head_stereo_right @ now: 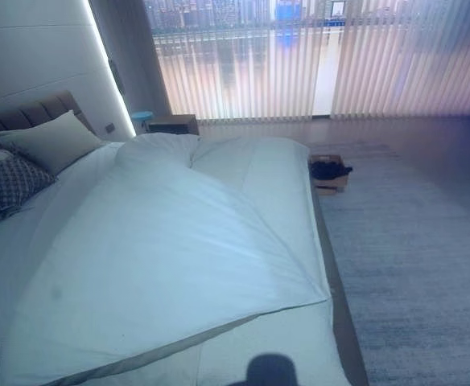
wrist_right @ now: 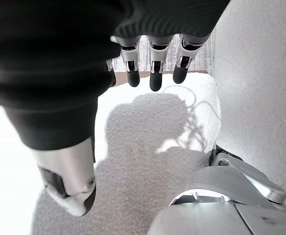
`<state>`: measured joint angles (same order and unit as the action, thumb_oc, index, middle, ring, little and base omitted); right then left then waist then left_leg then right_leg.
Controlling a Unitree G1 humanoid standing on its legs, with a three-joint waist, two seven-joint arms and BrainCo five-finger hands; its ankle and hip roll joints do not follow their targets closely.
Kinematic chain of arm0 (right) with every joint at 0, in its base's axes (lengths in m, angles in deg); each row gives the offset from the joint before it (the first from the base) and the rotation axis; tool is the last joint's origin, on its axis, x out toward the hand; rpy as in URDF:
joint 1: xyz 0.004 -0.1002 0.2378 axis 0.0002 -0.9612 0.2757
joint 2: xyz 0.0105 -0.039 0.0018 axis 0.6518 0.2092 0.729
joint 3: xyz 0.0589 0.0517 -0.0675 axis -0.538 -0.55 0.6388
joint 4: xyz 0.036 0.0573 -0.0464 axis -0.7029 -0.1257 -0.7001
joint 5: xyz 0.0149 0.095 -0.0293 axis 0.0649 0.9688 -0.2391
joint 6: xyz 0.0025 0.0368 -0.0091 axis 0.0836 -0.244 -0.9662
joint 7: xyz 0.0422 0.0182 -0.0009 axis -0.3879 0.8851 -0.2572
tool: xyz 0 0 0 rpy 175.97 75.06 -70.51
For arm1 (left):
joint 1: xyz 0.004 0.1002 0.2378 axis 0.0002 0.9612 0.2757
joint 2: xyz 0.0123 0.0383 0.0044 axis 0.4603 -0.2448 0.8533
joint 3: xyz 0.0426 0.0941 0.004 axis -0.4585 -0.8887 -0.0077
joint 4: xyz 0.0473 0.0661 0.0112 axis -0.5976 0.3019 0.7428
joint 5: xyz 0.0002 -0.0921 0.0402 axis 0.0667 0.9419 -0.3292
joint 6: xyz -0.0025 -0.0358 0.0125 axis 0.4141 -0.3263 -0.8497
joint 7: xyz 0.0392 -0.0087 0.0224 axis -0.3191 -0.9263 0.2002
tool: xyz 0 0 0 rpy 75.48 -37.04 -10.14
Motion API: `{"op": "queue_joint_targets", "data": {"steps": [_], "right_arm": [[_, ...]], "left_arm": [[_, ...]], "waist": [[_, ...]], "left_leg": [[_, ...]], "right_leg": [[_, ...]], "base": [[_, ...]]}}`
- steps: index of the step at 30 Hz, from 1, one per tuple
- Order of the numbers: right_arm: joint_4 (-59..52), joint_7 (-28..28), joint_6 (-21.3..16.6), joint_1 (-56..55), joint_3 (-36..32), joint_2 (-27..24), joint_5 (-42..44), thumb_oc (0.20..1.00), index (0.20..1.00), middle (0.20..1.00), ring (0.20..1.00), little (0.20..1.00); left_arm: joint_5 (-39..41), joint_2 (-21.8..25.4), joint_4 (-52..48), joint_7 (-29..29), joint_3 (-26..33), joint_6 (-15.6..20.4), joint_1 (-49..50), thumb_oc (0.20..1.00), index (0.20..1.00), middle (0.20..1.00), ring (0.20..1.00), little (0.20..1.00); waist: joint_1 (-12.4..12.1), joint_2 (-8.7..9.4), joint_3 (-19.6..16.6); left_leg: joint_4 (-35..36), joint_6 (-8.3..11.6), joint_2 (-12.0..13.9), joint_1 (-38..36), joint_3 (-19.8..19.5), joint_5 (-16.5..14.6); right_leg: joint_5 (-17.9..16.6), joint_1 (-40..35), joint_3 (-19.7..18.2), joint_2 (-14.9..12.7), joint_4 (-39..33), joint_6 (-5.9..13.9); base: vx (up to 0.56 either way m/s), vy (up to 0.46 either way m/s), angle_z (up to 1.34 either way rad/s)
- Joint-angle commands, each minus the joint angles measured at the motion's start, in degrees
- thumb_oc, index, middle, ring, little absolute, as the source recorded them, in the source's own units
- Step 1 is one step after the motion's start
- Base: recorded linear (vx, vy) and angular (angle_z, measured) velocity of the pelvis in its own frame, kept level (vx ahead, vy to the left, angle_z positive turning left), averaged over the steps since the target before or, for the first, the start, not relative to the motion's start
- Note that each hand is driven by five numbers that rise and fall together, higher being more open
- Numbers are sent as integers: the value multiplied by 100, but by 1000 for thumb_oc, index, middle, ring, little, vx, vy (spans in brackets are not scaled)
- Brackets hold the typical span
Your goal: Make the bed
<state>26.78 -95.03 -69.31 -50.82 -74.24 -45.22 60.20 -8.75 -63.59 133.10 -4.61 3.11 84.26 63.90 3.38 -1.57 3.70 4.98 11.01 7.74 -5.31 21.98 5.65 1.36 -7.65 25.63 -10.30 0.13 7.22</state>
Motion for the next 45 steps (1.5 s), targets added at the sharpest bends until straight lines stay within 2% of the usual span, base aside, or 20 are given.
{"op": "queue_joint_targets", "data": {"steps": [1, 6, 9, 13, 14, 18, 19, 21, 22, 27, 29, 32, 35, 36, 37, 38, 39, 41, 42, 45], "right_arm": [[121, 14, -129, 442, 69, 167, -109, 1000, 1000, 1000, 1000, 1000], [84, 13, -151, 450, 43, 168, -68, 1000, 1000, 1000, 1000, 1000], [-150, -14, -290, 425, -87, 174, 222, 1000, 1000, 1000, 1000, 1000], [-1558, -82, -647, 267, -184, 73, 631, 1000, 1000, 1000, 1000, 1000], [-1570, -84, -640, 257, -183, 73, 630, 1000, 1000, 1000, 1000, 1000], [-2588, -73, -666, 184, -218, -118, 658, 1000, 1000, 1000, 1000, 1000], [-3120, -83, -688, 166, -271, -217, 625, 1000, 1000, 1000, 1000, 1000], [-3431, -71, -680, 138, -277, -278, 550, 1000, 1000, 1000, 1000, 1000], [-4006, -59, -685, 119, -328, -390, 473, 1000, 1000, 1000, 1000, 1000], [-4975, -53, -680, 195, -331, -477, 533, 1000, 1000, 1000, 1000, 1000], [-5243, -78, -754, 377, -240, -345, 902, 1000, 1000, 1000, 1000, 1000], [-5354, -39, -774, 544, -93, -210, 1387, 1000, 1000, 1000, 1000, 1000], [-5441, 50, -803, 806, 156, -30, 2291, 1000, 1000, 1000, 1000, 1000], [-5439, 51, -804, 809, 155, -31, 2292, 1000, 1000, 1000, 1000, 1000], [-5638, 160, -896, 1030, 337, 126, 3224, 1000, 1000, 1000, 1000, 1000], [-5633, 167, -899, 1040, 333, 120, 3236, 1000, 1000, 1000, 1000, 1000], [-5750, 161, -1005, 1162, 407, 236, 3819, 1000, 1000, 1000, 1000, 1000], [-5821, 200, -1057, 1221, 436, 241, 4019, 1000, 1000, 1000, 1000, 1000], [-5961, 239, -1180, 1303, 496, 328, 4468, 1000, 1000, 1000, 1000, 1000], [-6040, 374, -1281, 1402, 561, 471, 5094, 1000, 1000, 1000, 1000, 1000]], "left_arm": [[70, 28, 65, 9, 99, 181, -437, 1000, 1000, 1000, 1000, 1000], [184, 9, 184, 30, 200, 157, -421, 1000, 1000, 1000, 1000, 1000], [882, -22, -24, 124, 518, 251, -412, 1000, 1000, 1000, 1000, 1000], [1896, 203, -1558, 72, 839, 613, -250, 1000, 1000, 1000, 1000, 1000], [1896, 204, -1570, 74, 837, 606, -241, 1000, 1000, 1000, 1000, 1000], [2418, 378, -2884, 18, 814, 676, -175, 1000, 1000, 1000, 1000, 1000], [2695, 425, -3621, -21, 824, 714, -141, 1000, 1000, 1000, 1000, 1000], [2792, 444, -3966, -69, 832, 683, -66, 1000, 1000, 1000, 1000, 1000], [3172, 458, -4718, -168, 873, 709, 68, 1000, 1000, 1000, 1000, 1000], [4347, 263, -5534, -306, 939, 648, 144, 1000, 1000, 1000, 1000, 1000], [5241, 55, -5827, -315, 825, 681, -43, 1000, 1000, 1000, 1000, 1000], [5653, -26, -5918, -306, 692, 692, -239, 1000, 1000, 1000, 1000, 1000], [6259, -158, -6125, -278, 512, 790, -609, 1000, 1000, 1000, 1000, 1000], [6259, -158, -6123, -279, 513, 790, -612, 1000, 1000, 1000, 1000, 1000], [6541, -262, -6288, -152, 209, 956, -989, 1000, 1000, 1000, 1000, 1000], [6540, -263, -6288, -147, 208, 958, -998, 1000, 1000, 1000, 1000, 1000], [6460, -247, -6598, -11, -82, 1074, -1251, 1000, 1000, 1000, 1000, 1000], [6329, -213, -6720, 34, -168, 1063, -1347, 1000, 1000, 1000, 1000, 1000], [5998, -111, -7046, 78, -339, 1054, -1505, 1000, 1000, 1000, 1000, 1000], [5548, 27, -7304, 169, -435, 1084, -1726, 1000, 1000, 1000, 1000, 1000]], "waist": [[-110, 231, 219], [-121, 244, 208], [-149, 254, 191], [-179, 284, 223], [-178, 285, 219], [-203, 292, 207], [-218, 288, 199], [-222, 281, 193], [-234, 274, 187], [-250, 269, 202], [-263, 270, 377], [-280, 276, 594], [-314, 289, 1128], [-314, 288, 1127], [-317, 285, 1673], [-317, 284, 1673], [-297, 248, 2034], [-286, 245, 2153], [-271, 218, 2432], [-264, 195, 2571]], "left_leg": [[-238, -450, -103, -236, -36, -358], [-262, -471, -123, -234, -50, -382], [-274, -477, -136, -248, -55, -398], [-290, -475, -138, -215, -102, -369], [-291, -475, -139, -214, -104, -369], [-316, -476, -135, -223, -129, -386], [-333, -481, -131, -234, -143, -402], [-336, -485, -134, -248, -143, -407], [-330, -489, -137, -261, -137, -414], [-354, -498, -136, -229, -137, -421], [-431, -493, -89, -72, -161, -401], [-526, -480, -59, 146, -198, -369], [-731, -463, 19, 599, -283, -298], [-734, -463, 20, 603, -283, -299], [-846, -475, 51, 1042, -375, -224], [-853, -475, 51, 1055, -377, -224], [-920, -478, 54, 1377, -406, -178], [-1001, -475, 76, 1590, -419, -172], [-1123, -476, 103, 1952, -438, -163], [-1303, -486, 141, 2387, -440, -178]], "right_leg": [[-593, 263, 79, -263, -153, 311], [-585, 243, 104, -299, -116, 322], [-584, 201, 134, -307, -115, 327], [-569, 222, 186, -321, -62, 326], [-568, 222, 188, -321, -61, 326], [-540, 181, 239, -334, -16, 338], [-532, 145, 271, -341, -9, 343], [-533, 124, 285, -344, -7, 348], [-537, 103, 321, -358, -13, 357], [-540, 131, 346, -375, 6, 369], [-530, 288, 330, -380, 62, 367], [-520, 482, 308, -368, 127, 358], [-502, 962, 269, -382, 378, 338], [-501, 965, 269, -382, 380, 338], [-529, 1403, 265, -434, 606, 324], [-526, 1416, 265, -437, 616, 322], [-549, 1718, 276, -474, 742, 320], [-540, 1907, 288, -511, 826, 312], [-542, 2264, 294, -566, 972, 295], [-505, 2712, 321, -646, 1185, 269]], "base": [[0, 0, 0], [8, 4, 0], [24, 9, 0], [-4, -6, 2], [6, -4, 4], [12, 8, 10], [23, 4, 13], [29, 6, 10], [26, 6, 9], [23, -5, 6], [-48, -24, 0], [-113, -42, 6], [-179, -42, 9], [-271, -48, 10], [-197, -34, 8], [-324, -41, 14], [-131, -7, 21], [-191, -6, 29], [-189, -3, 17], [-117, -7, 8]]}}
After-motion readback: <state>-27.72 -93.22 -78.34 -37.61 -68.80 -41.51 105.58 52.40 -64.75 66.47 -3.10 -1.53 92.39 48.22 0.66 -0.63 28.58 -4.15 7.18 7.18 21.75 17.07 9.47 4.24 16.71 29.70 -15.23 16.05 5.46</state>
